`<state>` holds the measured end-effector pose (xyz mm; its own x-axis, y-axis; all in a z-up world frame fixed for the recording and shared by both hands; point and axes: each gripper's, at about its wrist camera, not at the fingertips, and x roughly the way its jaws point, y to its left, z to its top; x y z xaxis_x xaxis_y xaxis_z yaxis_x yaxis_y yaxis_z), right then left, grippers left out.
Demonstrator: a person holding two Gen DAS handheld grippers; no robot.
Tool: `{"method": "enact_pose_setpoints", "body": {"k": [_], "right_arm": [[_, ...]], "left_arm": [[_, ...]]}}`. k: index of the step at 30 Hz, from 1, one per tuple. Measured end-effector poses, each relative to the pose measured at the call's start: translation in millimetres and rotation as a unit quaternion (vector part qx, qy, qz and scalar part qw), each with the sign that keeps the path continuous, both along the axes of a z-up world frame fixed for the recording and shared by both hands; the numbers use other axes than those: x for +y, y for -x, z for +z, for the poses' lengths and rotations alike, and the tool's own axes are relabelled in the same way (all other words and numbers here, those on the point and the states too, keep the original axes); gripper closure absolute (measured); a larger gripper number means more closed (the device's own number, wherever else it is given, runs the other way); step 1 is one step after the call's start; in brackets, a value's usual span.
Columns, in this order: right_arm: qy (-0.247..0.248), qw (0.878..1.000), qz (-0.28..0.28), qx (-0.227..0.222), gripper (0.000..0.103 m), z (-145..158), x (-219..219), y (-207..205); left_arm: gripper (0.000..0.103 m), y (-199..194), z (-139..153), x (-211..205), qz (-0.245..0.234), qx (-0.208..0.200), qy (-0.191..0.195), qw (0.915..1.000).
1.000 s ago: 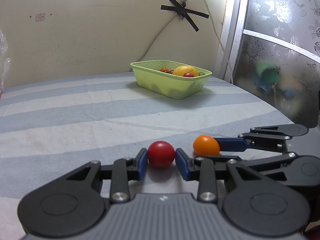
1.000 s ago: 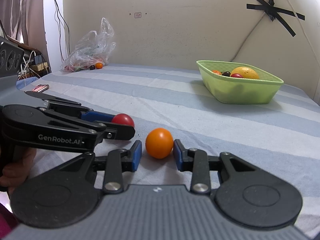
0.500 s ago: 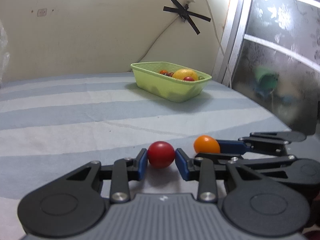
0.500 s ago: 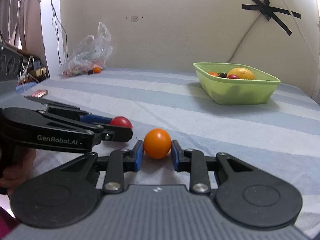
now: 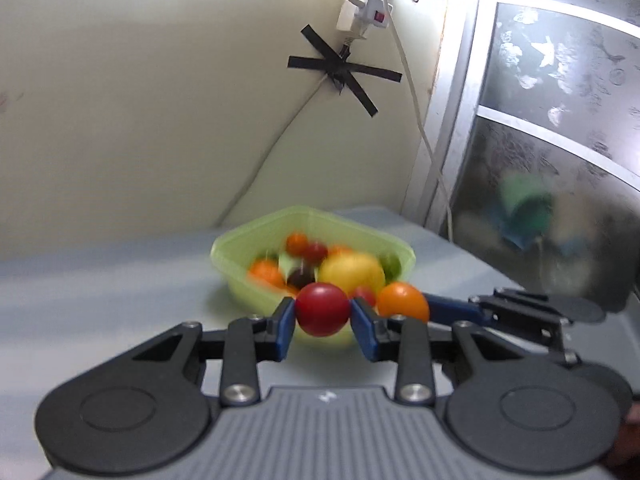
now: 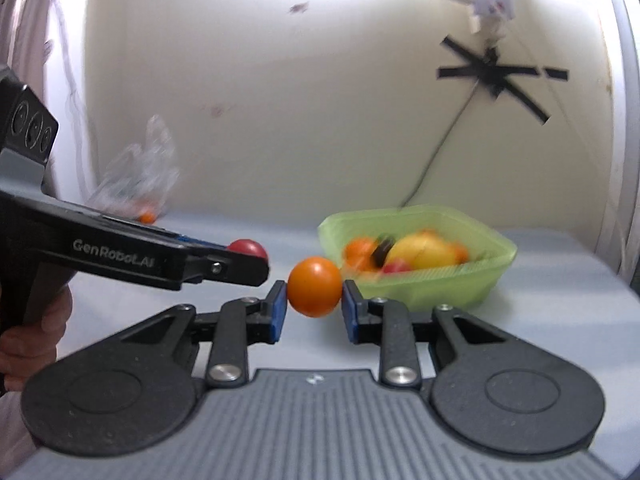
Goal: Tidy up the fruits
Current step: 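Carry both tomatoes over the green basket and open both tools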
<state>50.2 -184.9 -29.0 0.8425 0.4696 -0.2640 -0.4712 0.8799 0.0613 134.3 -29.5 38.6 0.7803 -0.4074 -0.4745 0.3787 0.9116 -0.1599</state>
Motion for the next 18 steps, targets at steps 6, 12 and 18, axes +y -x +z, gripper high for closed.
{"method": "enact_pose_setpoints", "body": {"k": [6, 12, 18], "right_arm": [[0.007, 0.999, -0.033, -0.011, 0.07, 4, 3, -55], [0.019, 0.998, -0.05, -0.027, 0.064, -10, -2, -64], [-0.041, 0.994, -0.079, -0.059, 0.063, 1, -28, -47]], "left_arm": [[0.068, -73, -8, -14, 0.012, 0.037, 0.021, 0.999], [0.062, -86, -11, -8, 0.024, 0.035, 0.043, 0.9981], [0.062, -60, 1, 6, 0.042, 0.026, 0.075, 0.9959]]}}
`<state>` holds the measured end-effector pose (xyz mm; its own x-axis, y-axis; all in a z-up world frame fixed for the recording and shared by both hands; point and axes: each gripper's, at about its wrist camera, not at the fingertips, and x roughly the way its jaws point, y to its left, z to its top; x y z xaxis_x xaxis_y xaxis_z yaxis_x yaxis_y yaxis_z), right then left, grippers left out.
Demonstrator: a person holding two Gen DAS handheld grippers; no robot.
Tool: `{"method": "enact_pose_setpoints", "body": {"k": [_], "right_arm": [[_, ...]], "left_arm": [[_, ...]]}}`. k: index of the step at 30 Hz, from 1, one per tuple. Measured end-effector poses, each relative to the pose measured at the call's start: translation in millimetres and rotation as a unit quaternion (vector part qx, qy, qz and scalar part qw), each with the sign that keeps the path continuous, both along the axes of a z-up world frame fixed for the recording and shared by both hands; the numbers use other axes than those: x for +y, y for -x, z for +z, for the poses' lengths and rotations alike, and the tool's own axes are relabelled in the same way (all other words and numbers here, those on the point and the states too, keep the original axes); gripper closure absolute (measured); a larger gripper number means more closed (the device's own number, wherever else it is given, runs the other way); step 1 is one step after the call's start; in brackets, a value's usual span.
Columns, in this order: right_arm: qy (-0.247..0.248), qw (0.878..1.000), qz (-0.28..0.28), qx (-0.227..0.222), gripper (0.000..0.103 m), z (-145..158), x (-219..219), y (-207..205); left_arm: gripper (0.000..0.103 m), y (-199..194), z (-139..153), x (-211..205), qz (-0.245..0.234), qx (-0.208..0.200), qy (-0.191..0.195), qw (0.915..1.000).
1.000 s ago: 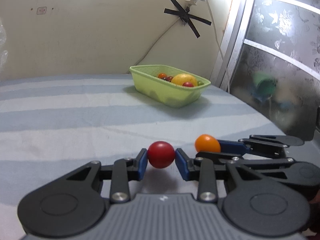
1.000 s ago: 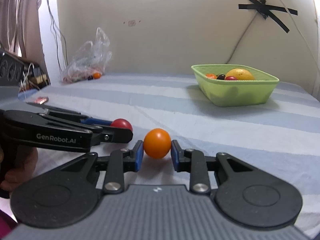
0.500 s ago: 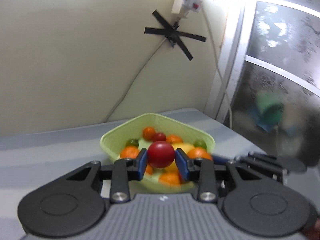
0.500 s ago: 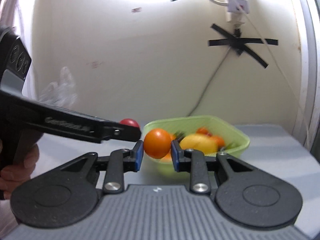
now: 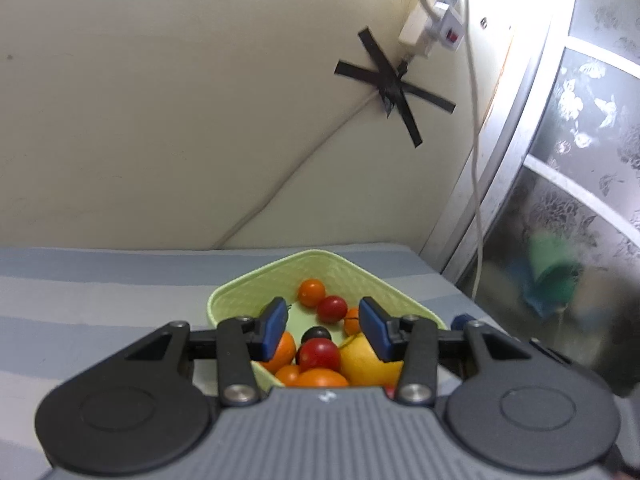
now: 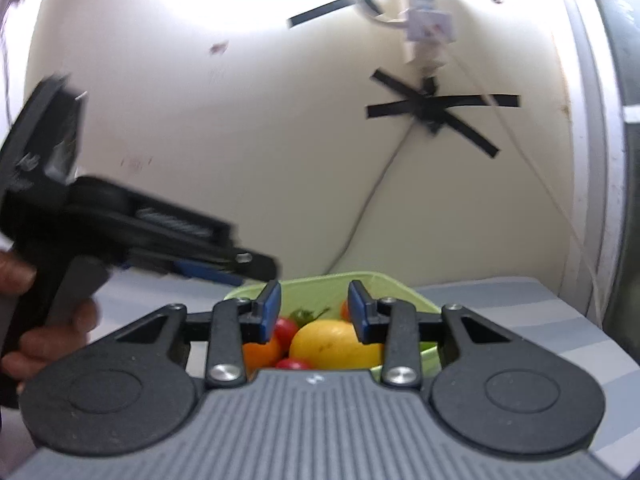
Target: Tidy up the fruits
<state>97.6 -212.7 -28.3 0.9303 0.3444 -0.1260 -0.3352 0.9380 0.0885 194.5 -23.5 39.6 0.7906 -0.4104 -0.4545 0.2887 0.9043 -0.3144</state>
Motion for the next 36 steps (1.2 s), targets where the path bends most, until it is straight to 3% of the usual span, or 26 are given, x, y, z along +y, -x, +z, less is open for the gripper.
{"method": "enact_pose_setpoints", "body": {"k": [4, 7, 11, 14, 17, 19, 21, 22, 23, 24, 28, 36], "right_arm": [[-0.037, 0.999, -0.03, 0.006, 0.063, -1, -12, 3], [-0.05, 0.997, -0.057, 0.028, 0.063, -3, -19, 4], [-0.092, 0.992, -0.048, 0.068, 0.062, -4, -22, 18], [-0.089, 0.992, -0.042, 0.082, 0.061, -10, -18, 46], [-0.112, 0.987, -0.035, 0.107, 0.049, -21, -17, 72], [-0.131, 0.984, -0.035, 0.119, 0.048, -26, -17, 83], [-0.134, 0.982, -0.035, 0.131, 0.048, -32, -13, 93], [-0.136, 0.981, -0.034, 0.136, 0.048, -34, -11, 98], [-0.137, 0.98, -0.033, 0.14, 0.048, -36, -8, 103], [-0.138, 0.98, -0.031, 0.14, 0.048, -35, -7, 106], [-0.141, 0.979, -0.029, 0.144, 0.047, -37, -2, 116], [-0.149, 0.975, -0.04, 0.16, 0.047, -41, 0, 122]], "left_arm": [[0.061, 39, 5, 1, 0.018, -0.001, -0.013, 0.9997], [0.049, 71, 3, -5, 0.043, -0.005, -0.052, 0.9977], [0.047, 108, -9, -12, 0.061, 0.002, -0.086, 0.9945], [0.047, 128, -21, -17, 0.081, 0.013, -0.112, 0.9903], [0.046, 147, -32, -18, 0.093, 0.021, -0.127, 0.9874], [0.044, 157, -38, -18, 0.1, 0.024, -0.128, 0.9864], [0.032, 170, -42, -16, 0.11, 0.023, -0.131, 0.985], [0.023, 176, -44, -16, 0.116, 0.023, -0.132, 0.9841], [0.005, 182, -45, -15, 0.121, 0.02, -0.134, 0.9834], [0.0, 188, -46, -15, 0.129, 0.014, -0.137, 0.9821], [0.0, 207, -51, -15, 0.133, 0.005, -0.147, 0.9802], [0.0, 214, -58, -4, 0.156, 0.031, -0.136, 0.9779]]}}
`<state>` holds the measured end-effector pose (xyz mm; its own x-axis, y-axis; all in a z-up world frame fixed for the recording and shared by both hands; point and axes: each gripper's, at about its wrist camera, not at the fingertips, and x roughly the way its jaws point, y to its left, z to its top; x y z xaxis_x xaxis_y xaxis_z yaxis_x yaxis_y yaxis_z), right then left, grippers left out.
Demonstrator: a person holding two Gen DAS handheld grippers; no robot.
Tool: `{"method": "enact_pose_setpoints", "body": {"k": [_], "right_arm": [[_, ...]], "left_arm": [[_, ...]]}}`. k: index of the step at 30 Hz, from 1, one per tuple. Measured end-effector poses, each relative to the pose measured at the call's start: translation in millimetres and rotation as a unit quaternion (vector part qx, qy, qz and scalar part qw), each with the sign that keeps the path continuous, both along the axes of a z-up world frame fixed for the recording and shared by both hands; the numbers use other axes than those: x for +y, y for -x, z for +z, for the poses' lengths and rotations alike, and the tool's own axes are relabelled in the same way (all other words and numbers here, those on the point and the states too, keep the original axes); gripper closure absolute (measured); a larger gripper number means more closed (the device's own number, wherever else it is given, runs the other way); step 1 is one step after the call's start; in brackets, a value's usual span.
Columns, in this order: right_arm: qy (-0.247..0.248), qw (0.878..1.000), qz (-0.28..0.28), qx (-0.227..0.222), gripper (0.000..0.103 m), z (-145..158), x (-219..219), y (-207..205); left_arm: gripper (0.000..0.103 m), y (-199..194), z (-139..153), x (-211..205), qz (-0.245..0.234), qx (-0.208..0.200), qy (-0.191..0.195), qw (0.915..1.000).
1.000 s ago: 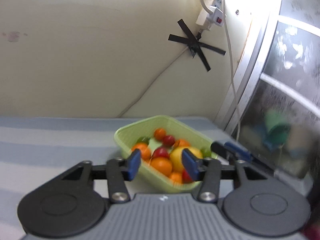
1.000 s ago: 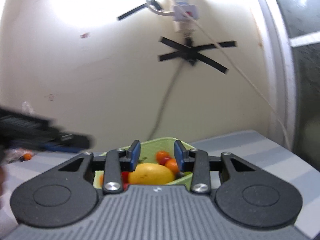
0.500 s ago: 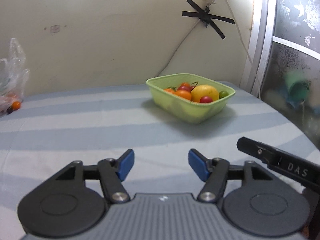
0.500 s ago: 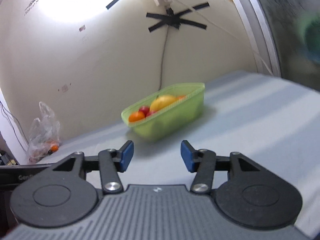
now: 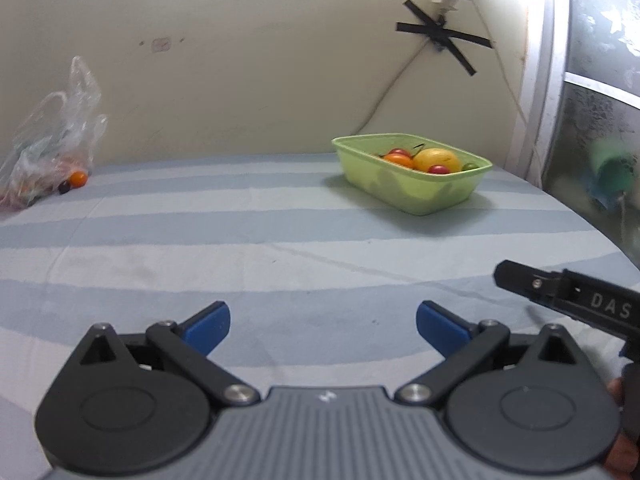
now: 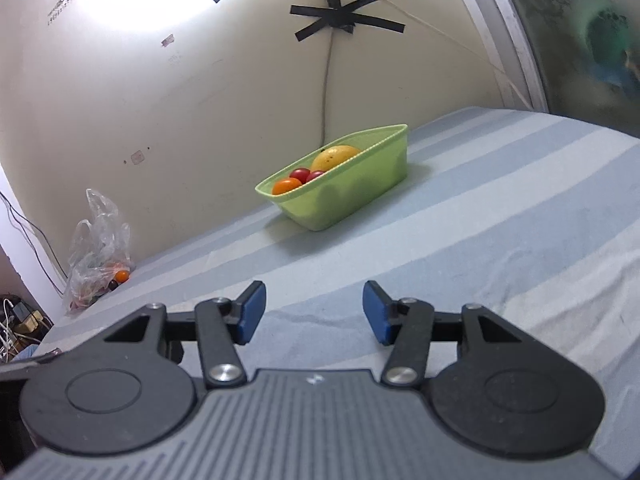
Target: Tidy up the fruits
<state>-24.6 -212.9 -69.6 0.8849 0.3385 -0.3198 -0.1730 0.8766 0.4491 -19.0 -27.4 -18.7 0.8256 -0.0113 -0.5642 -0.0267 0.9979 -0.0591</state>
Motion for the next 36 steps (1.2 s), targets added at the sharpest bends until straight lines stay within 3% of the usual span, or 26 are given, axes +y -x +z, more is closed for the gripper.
{"method": "enact_pose_setpoints", "body": {"k": [11, 26, 36], "right_arm": [[0.007, 1.0, 0.002, 0.006, 0.044, -2, 2, -2], [0.006, 1.0, 0.026, 0.001, 0.04, -4, -1, -9], [-0.003, 1.0, 0.03, 0.004, 0.036, -4, -4, -10]], "left_arm": [[0.0, -2, -6, 9, 0.055, 0.007, -0.02, 0.9983], [0.0, -6, -5, 0, 0.082, -0.03, -0.092, 0.992], [0.0, -6, -5, -1, 0.091, -0.034, -0.103, 0.9899]]}}
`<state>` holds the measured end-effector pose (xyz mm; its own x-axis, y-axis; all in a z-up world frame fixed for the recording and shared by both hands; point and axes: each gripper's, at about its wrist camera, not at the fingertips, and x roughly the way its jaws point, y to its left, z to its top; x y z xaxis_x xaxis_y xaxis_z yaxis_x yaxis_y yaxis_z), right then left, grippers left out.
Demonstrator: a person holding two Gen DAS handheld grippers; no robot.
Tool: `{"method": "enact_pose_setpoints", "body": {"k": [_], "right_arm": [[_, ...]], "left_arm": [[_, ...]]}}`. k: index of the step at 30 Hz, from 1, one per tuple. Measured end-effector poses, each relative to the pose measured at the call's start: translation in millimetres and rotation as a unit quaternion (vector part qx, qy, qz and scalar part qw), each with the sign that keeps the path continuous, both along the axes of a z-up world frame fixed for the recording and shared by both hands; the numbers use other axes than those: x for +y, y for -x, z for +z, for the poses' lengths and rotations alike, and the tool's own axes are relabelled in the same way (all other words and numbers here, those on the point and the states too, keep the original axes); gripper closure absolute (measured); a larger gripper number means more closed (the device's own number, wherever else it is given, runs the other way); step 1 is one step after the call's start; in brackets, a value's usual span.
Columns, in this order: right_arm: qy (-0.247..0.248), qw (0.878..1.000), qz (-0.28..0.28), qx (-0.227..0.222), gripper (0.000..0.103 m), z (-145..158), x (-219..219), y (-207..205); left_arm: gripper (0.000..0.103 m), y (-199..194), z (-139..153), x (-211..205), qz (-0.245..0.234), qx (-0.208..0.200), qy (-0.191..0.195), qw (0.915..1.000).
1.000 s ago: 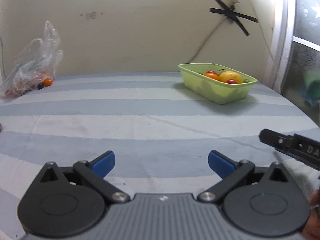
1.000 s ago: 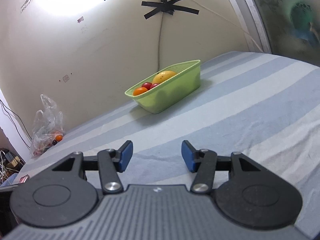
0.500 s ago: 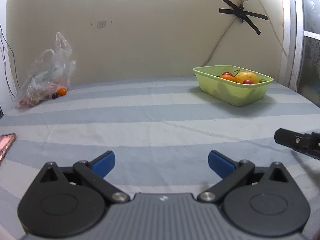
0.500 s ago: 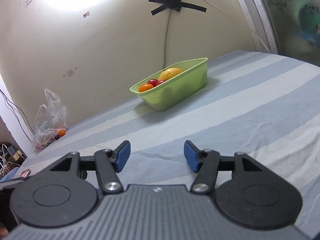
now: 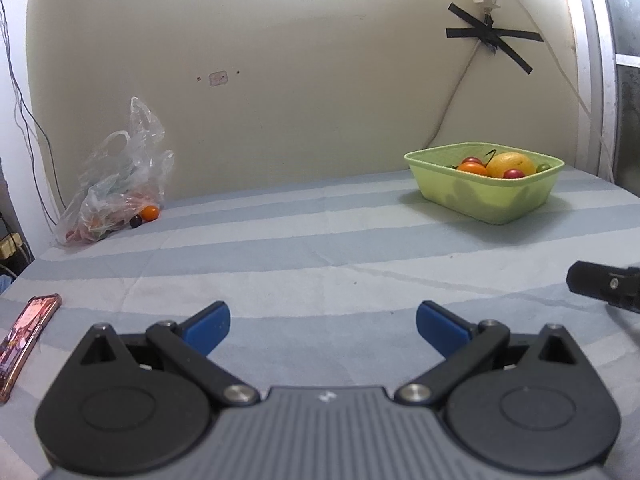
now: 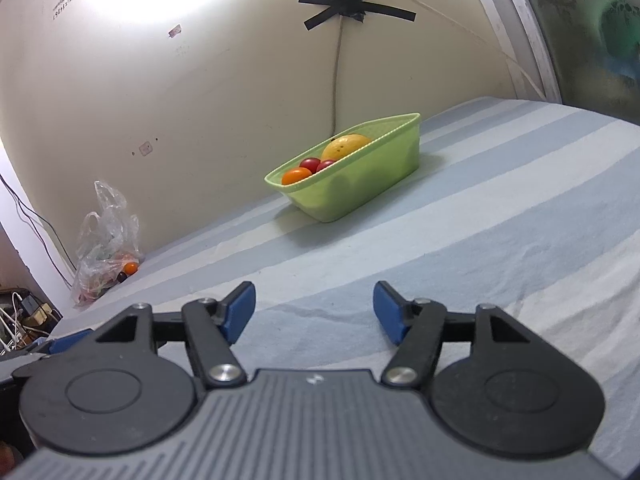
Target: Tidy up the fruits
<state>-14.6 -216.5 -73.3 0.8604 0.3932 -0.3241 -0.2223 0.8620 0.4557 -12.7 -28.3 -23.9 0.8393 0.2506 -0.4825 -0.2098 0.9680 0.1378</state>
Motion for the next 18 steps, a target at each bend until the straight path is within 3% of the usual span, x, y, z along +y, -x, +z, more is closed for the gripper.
{"method": "enact_pose_setpoints", "body": {"k": [4, 13, 18], "right_arm": [[-0.002, 1.0, 0.001, 0.001, 0.035, -0.1, 0.0, -0.1], [-0.003, 1.0, 0.0, 0.002, 0.035, 0.3, -0.4, -1.1], [-0.001, 1.0, -0.008, -0.007, 0.026, 1.2, 0.6, 1.1]], "left_arm": [[0.0, -2.5, -1.7, 0.4, 0.008, 0.01, -0.002, 0.9999], [0.0, -1.7, 3.0, 4.2, -0.012, 0.027, 0.041, 0.9987], [0.0, -4.9, 0.3, 8.6, -0.012, 0.039, 0.06, 0.9974]]}}
